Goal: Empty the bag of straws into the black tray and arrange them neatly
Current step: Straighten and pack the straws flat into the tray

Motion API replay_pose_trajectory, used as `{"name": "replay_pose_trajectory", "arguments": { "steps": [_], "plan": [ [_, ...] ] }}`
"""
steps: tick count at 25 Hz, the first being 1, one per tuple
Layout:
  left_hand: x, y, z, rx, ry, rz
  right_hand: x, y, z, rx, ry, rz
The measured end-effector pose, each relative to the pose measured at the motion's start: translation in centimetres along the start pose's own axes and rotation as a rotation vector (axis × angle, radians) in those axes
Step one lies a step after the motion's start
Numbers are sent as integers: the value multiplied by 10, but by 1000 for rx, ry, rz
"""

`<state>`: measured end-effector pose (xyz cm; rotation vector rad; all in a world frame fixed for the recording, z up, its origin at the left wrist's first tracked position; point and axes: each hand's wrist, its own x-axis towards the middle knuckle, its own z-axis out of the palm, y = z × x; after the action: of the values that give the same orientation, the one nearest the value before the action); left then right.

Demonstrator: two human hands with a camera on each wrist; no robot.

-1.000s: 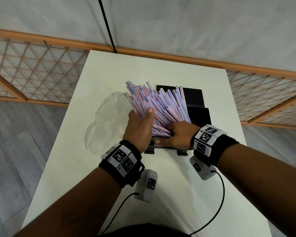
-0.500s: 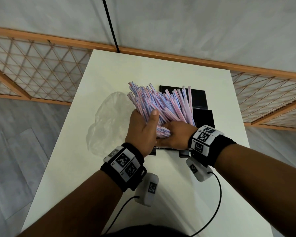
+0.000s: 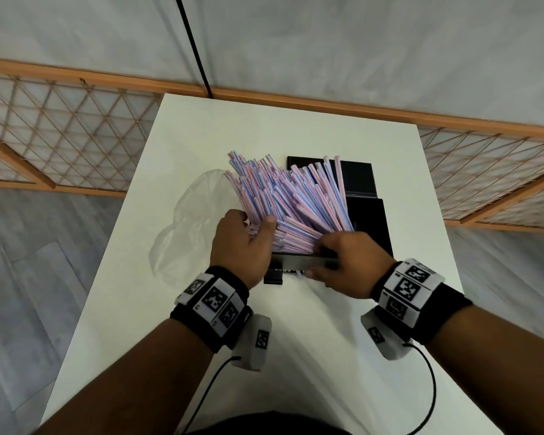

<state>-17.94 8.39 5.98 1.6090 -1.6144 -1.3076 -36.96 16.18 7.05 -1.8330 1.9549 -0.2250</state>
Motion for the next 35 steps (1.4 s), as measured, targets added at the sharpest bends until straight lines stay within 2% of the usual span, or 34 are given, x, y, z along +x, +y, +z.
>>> {"name": "replay_pose_trajectory", "arguments": {
  "steps": [2,6,10,13,15,20,24,29,32,35],
  "plan": [
    [-2,1,0,-10,-2,21,1,0,7,-50,-91,-4],
    [-3,2,2,-109,-12,-21,15,-4,4,-124,-120,103],
    [1,1,1,-151,1,-37,22,-11,-3,-63,-222,46],
    [3,1,0,-199,-15,-75,30,-15,-2,-153,-301,61],
    [3,1,0,-217,-31,-93,34,-17,-1,-131,-352,82],
    [-1,2,1,-199,-77,-56,45,-22,-5,-110,-470,122],
    [-1,5,1,-137,-56,-58,50,-23,-3,-50,-462,145],
    [6,11,-2,64,62,-21,49,-29,-3,-1,-458,88],
    [9,12,-3,117,41,-39,52,-29,2,-67,-452,94],
    [9,14,-6,123,56,11,53,-35,3,17,-462,61]
  ]
}}
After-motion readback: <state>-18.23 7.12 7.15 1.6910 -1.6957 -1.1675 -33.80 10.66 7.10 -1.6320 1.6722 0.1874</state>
